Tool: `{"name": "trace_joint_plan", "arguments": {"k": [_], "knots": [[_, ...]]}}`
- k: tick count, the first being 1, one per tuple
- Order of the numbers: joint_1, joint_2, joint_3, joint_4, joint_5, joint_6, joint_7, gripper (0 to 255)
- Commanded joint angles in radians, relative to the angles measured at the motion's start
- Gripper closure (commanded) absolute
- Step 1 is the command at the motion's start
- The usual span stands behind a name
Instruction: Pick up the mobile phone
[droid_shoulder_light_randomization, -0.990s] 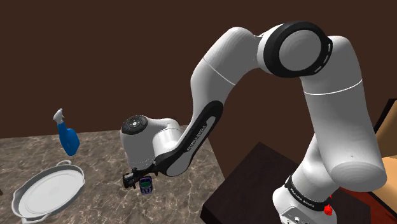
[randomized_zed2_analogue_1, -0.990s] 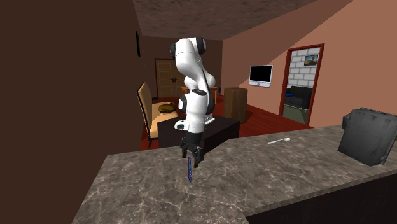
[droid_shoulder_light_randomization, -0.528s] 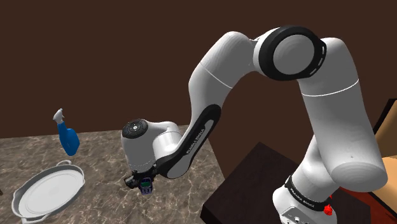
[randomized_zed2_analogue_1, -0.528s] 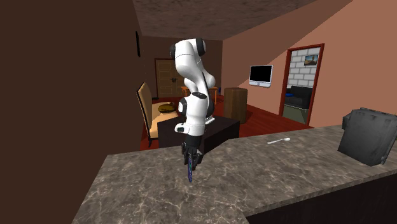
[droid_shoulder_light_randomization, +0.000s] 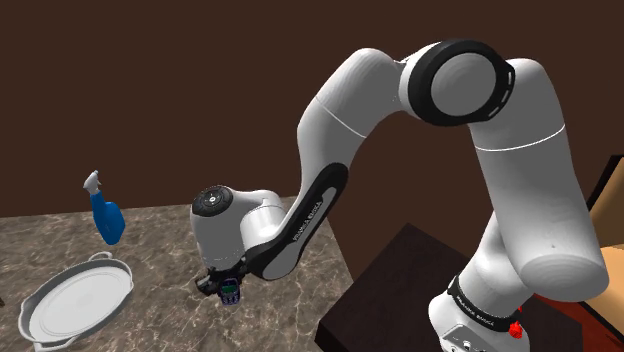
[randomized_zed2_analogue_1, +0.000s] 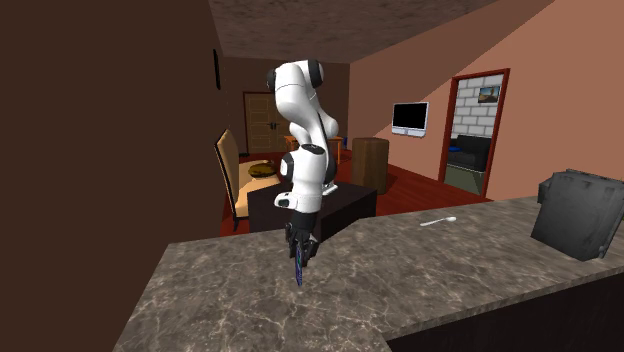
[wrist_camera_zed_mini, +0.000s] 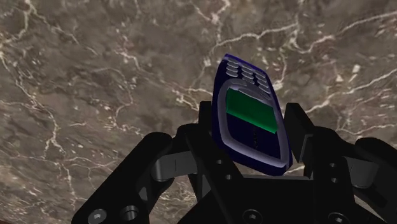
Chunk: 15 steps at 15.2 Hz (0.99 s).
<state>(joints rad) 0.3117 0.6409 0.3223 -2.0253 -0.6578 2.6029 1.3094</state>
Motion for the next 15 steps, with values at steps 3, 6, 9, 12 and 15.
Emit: {"name": "trace_joint_plan", "arguments": {"k": [3, 6, 9, 12, 15], "knots": [[-0.017, -0.041, 0.024, -0.014, 0.027, -0.027, -0.022, 255], [-0.032, -0.076, 0.044, -0.024, 0.050, -0.050, -0.041, 255], [-0.046, -0.110, 0.063, -0.033, 0.075, -0.074, -0.061, 255], [-0.060, -0.143, 0.082, -0.039, 0.101, -0.098, -0.082, 255], [-0.070, -0.167, 0.095, -0.043, 0.120, -0.116, -0.097, 255]]}}
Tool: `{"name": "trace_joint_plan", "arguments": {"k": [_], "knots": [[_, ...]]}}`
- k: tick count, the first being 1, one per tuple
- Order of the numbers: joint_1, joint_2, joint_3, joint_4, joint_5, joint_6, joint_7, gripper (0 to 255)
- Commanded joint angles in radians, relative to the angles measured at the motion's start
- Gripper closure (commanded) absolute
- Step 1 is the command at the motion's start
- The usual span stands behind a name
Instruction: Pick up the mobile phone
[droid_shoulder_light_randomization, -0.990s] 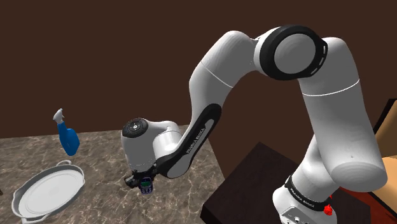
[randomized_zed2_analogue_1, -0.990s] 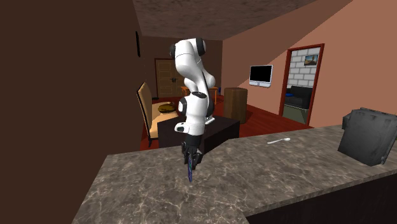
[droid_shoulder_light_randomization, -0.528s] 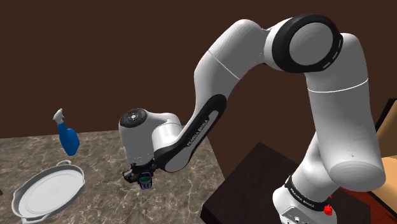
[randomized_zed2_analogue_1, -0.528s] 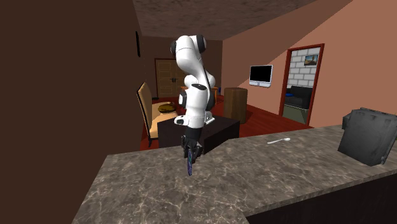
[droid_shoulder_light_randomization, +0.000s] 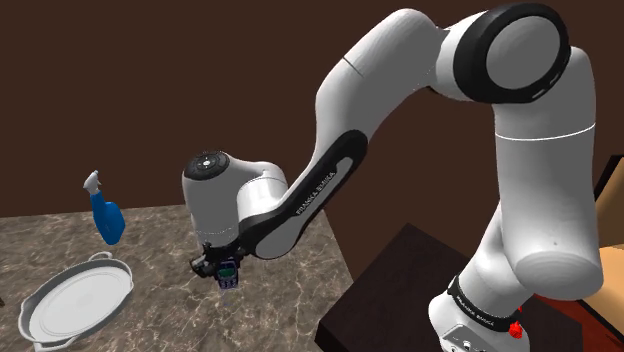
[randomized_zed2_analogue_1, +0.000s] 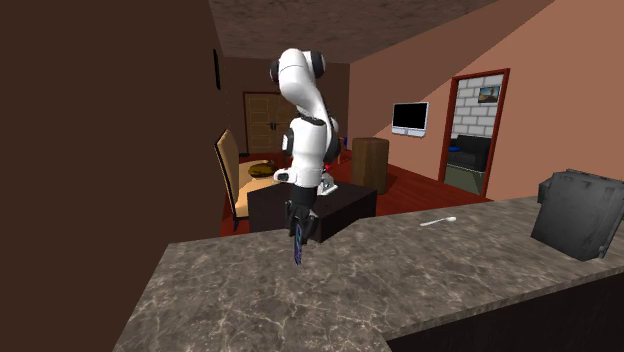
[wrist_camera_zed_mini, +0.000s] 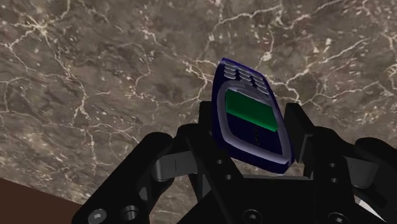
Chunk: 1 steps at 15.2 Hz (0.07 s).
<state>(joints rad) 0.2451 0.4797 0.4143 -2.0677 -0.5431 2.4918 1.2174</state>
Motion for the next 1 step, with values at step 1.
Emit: {"name": "trace_joint_plan", "arguments": {"k": [1], "knots": [[-0.003, -0.006, 0.003, 0.000, 0.005, -0.005, -0.005, 255]]}}
